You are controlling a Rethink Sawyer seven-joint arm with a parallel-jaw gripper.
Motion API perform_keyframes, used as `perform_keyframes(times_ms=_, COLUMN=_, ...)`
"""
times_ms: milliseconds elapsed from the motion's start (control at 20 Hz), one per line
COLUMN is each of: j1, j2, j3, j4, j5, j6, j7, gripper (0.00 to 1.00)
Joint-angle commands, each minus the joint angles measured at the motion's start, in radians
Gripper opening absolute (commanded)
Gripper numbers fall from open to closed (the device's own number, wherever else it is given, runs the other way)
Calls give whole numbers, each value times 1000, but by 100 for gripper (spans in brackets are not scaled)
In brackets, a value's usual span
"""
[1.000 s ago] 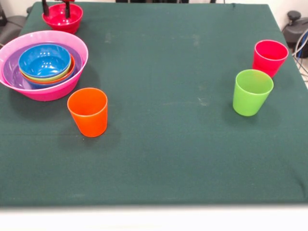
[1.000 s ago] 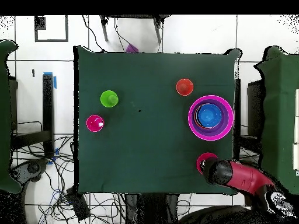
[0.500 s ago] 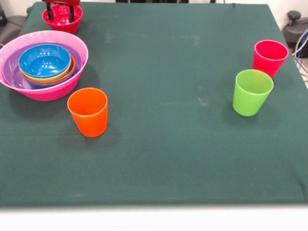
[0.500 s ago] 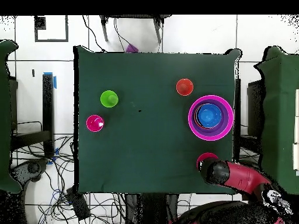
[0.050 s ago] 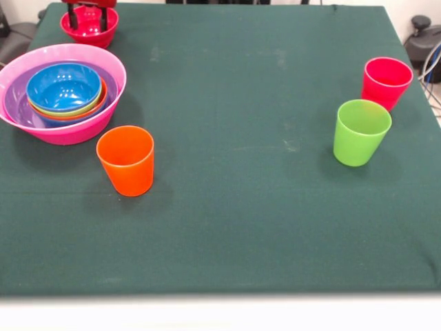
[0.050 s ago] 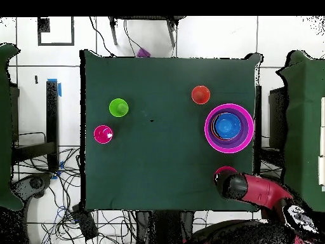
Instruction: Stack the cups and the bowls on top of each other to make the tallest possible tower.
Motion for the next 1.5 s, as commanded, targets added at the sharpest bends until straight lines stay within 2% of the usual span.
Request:
perform_keyframes(times_ms=50, j1=47, j2=-59, j3=100, j4=30, j5=-30, j6=99, j7=-12, gripper=100)
perform_keyframes(times_ms=600, j1=11, j2=-80, j3=135, j4=31, j5=-33, j6=120, j7=-54, gripper=100)
perform_keyframes(times_ms=950, j1=-65, j2=15, j3=164, j4=-17, j5=-77, j6=58, j7=-85, gripper=100)
perform_keyframes(times_ms=1500, j1=-133, j2=68, j3=196, j4=-73, j5=-147, j6=55, j7=-105, gripper=100)
